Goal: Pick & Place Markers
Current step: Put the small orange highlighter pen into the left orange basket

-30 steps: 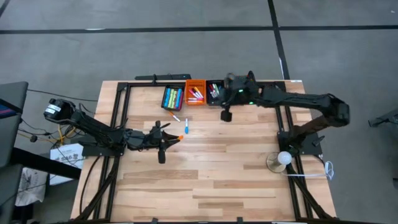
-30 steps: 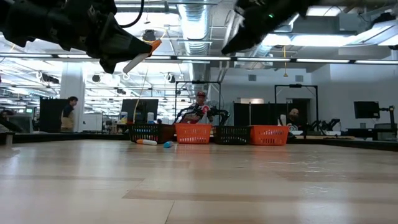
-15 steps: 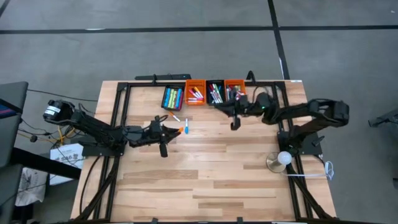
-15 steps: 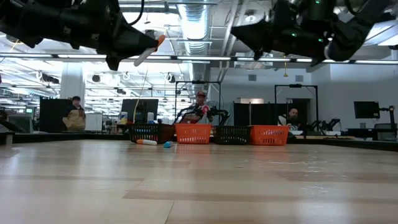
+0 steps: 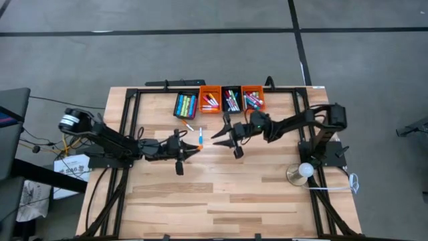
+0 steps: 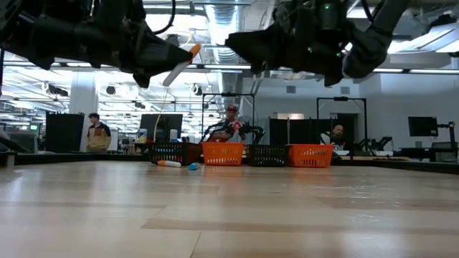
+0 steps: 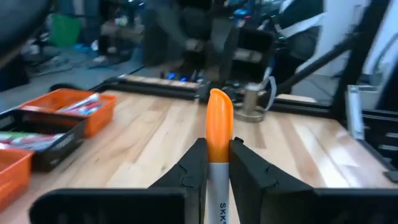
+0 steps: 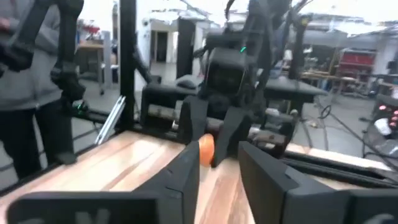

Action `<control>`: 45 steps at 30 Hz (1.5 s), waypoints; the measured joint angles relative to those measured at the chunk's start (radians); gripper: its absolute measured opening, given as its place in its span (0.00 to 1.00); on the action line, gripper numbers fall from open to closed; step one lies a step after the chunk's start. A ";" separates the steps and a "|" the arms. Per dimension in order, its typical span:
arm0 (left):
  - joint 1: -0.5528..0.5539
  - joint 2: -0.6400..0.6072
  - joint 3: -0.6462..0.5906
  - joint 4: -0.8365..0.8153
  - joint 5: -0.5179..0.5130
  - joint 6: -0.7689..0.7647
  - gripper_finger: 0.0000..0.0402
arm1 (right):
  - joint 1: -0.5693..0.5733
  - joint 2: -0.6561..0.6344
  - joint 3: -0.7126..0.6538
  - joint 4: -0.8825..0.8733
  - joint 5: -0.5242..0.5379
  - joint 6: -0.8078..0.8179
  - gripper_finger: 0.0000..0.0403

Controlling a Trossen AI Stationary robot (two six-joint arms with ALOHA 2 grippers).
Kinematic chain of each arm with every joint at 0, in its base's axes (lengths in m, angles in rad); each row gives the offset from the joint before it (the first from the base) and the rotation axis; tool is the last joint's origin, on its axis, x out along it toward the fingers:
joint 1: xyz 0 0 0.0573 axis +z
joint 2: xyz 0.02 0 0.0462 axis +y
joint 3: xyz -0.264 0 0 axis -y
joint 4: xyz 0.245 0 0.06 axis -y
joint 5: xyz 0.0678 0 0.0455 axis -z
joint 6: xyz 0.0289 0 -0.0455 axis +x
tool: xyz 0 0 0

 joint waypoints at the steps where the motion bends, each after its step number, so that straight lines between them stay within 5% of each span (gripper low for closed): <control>1: 0.000 0.006 0.000 0.016 0.012 0.010 0.12 | 0.007 0.017 0.010 0.001 -0.001 -0.011 0.27; 11: 0.000 0.008 0.023 0.034 0.041 0.043 0.12 | 0.073 0.137 0.133 0.004 0.001 -0.030 0.42; 19: 0.000 0.008 0.023 0.031 0.041 0.043 0.12 | 0.085 0.214 0.259 -0.019 0.003 -0.030 0.44; 25: 0.000 0.008 0.023 0.031 0.041 0.043 0.13 | 0.084 0.223 0.321 -0.127 0.010 -0.030 0.37; 33: 0.000 0.008 0.023 0.028 0.037 0.042 0.13 | 0.085 0.223 0.322 -0.146 0.006 -0.034 0.09; 45: 0.000 0.008 0.023 0.026 0.041 0.041 0.19 | 0.081 0.223 0.322 -0.147 0.005 -0.030 0.08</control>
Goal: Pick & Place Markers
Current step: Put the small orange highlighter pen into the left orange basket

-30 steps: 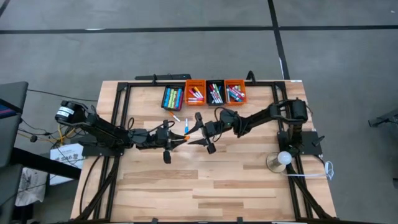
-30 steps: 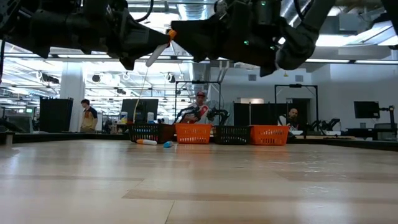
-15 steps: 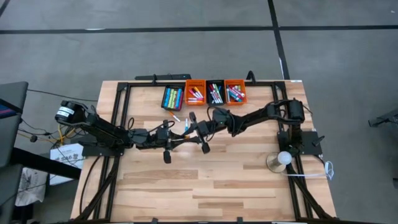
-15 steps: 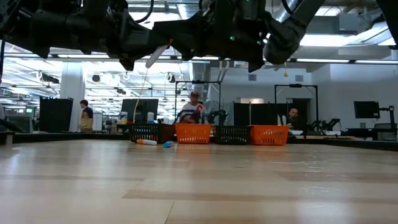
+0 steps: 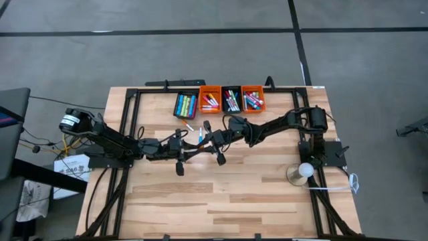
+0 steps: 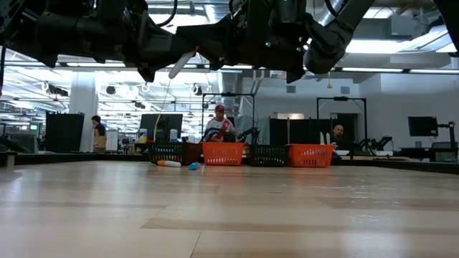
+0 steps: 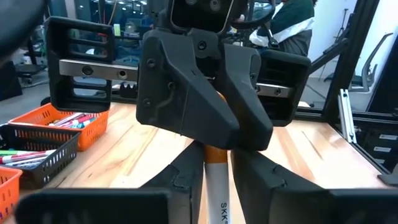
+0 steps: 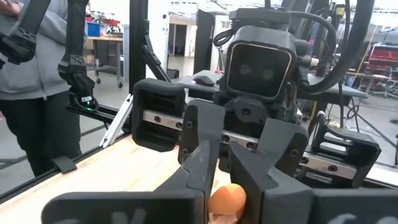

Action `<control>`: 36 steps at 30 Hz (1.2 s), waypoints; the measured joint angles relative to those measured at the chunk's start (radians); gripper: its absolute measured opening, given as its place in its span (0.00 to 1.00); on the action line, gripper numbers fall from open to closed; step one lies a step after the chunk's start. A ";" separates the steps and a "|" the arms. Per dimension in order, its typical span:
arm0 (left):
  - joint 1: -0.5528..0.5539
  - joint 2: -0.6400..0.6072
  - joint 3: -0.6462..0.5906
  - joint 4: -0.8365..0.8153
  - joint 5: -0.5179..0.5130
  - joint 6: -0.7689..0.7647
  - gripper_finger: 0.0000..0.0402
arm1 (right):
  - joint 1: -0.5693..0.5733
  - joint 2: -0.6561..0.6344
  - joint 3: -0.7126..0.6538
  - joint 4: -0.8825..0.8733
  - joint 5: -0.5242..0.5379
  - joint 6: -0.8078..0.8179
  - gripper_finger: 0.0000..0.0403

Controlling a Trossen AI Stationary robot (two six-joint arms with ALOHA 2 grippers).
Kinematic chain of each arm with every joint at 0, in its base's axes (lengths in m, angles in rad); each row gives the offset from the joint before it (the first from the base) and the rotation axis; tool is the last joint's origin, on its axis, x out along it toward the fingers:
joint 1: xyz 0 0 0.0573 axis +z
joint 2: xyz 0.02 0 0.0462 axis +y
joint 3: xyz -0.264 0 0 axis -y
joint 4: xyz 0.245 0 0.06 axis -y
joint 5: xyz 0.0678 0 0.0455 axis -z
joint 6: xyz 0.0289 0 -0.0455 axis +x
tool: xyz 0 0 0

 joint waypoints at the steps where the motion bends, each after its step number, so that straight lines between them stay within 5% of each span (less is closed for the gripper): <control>1: 0.000 0.000 0.000 -0.004 0.000 -0.003 0.20 | 0.000 0.000 0.000 -0.003 0.000 0.000 0.08; 20: 0.000 -0.001 0.000 -0.227 -0.151 -0.007 0.49 | -0.085 -0.001 -0.001 -0.090 -0.003 0.005 0.08; 36: 0.000 -0.001 0.000 -0.425 -0.300 -0.112 0.53 | -0.240 -0.007 -0.001 -0.156 -0.002 0.097 0.08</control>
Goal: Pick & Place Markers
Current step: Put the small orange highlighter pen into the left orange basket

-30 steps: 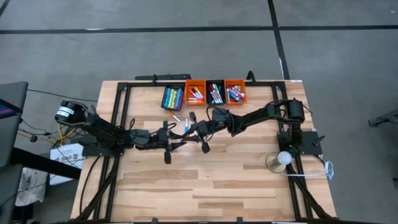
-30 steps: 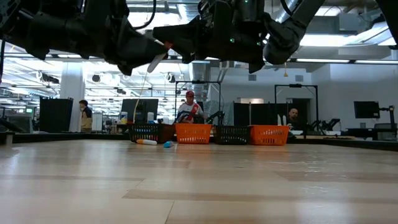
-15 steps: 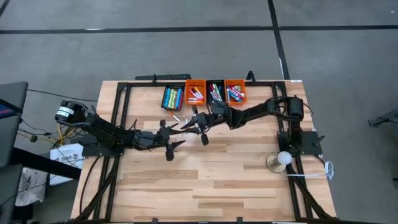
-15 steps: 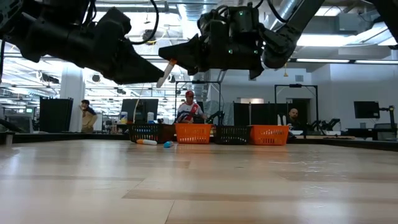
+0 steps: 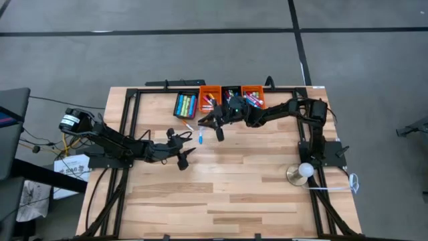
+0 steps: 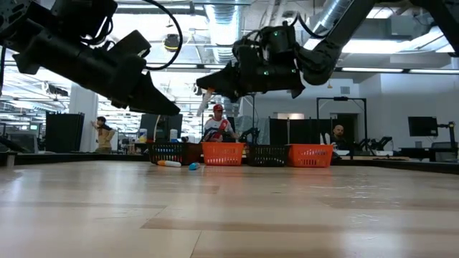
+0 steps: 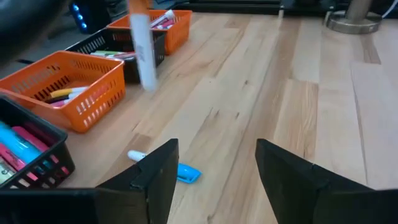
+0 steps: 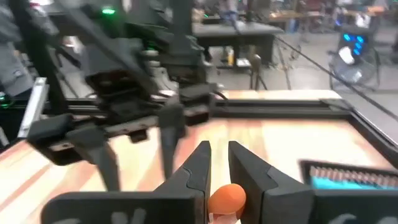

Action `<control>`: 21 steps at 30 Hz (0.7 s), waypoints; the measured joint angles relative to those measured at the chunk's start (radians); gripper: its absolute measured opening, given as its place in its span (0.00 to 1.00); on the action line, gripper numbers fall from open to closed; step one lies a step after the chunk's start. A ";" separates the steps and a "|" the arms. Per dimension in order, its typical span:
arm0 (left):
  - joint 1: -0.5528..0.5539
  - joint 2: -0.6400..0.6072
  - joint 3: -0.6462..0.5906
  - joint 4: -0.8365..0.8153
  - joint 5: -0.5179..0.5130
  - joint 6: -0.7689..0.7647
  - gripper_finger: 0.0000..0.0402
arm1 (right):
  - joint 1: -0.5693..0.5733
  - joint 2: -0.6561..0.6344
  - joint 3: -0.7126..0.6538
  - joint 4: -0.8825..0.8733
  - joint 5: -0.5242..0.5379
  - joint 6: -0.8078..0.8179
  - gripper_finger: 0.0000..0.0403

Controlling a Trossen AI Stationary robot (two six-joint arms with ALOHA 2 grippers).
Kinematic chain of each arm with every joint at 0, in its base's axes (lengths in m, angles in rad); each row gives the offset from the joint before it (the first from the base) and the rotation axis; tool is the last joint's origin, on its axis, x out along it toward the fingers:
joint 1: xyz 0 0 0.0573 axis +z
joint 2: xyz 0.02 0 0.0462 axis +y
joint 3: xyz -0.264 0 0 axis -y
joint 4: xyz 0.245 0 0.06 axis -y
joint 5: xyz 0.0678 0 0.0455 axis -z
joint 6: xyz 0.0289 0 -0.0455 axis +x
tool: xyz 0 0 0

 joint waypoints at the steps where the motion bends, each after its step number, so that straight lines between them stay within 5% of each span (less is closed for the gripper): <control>1: 0.000 0.000 0.000 -0.003 0.000 -0.001 0.52 | -0.012 -0.008 0.000 -0.016 0.000 0.007 0.08; 9: 0.006 0.000 0.000 -0.007 0.000 -0.023 0.52 | -0.130 -0.125 0.021 -0.183 -0.005 0.016 0.08; 17: 0.021 0.000 0.000 -0.014 -0.001 -0.027 0.52 | -0.202 -0.161 0.208 -0.567 0.005 -0.102 0.08; 21: 0.020 0.000 0.000 -0.016 -0.001 -0.027 0.52 | -0.227 -0.161 0.247 -0.621 0.033 -0.138 0.09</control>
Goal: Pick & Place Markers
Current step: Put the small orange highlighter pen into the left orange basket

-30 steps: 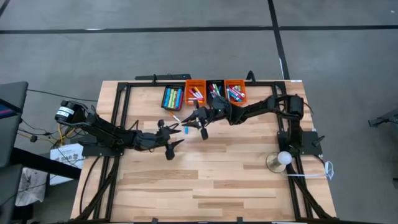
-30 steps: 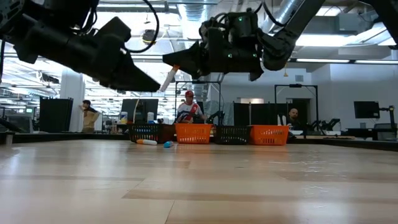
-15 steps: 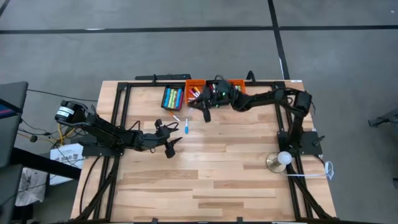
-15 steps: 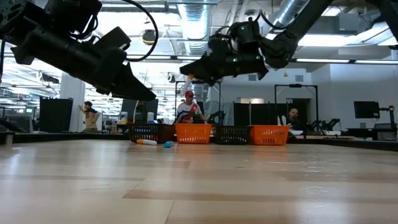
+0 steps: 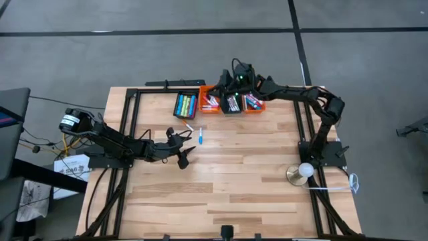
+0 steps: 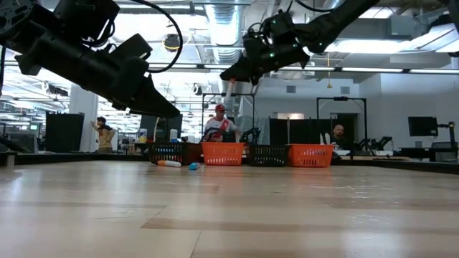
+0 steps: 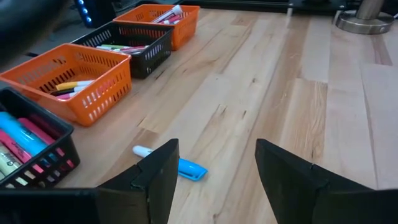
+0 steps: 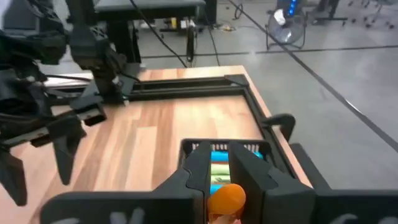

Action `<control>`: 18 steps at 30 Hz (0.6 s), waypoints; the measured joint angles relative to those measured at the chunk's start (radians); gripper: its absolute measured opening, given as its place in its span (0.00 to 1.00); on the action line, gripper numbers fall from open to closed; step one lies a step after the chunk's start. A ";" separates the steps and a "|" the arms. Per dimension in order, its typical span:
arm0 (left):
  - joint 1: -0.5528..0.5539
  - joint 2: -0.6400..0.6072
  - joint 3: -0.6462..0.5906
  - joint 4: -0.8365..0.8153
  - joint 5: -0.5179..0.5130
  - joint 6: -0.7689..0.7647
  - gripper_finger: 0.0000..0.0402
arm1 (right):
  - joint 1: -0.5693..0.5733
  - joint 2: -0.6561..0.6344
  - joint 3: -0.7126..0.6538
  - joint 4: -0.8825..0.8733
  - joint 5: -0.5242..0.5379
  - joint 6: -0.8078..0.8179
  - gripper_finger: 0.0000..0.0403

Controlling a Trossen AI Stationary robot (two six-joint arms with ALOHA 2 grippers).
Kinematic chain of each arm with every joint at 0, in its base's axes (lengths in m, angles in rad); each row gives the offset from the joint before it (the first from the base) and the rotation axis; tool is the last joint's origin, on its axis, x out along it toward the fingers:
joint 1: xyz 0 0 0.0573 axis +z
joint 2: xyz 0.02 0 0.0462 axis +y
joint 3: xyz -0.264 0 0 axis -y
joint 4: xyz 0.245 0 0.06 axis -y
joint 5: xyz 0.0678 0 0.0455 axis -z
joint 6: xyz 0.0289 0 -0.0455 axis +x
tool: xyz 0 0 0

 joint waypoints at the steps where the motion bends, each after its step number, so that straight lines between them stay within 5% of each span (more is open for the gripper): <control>1: 0.000 0.000 0.000 0.000 0.000 0.000 0.52 | -0.008 0.001 0.003 -0.002 -0.004 0.003 0.09; 18: 0.011 0.000 -0.001 -0.001 0.000 -0.007 0.52 | -0.086 0.248 0.081 0.069 -0.006 0.032 0.09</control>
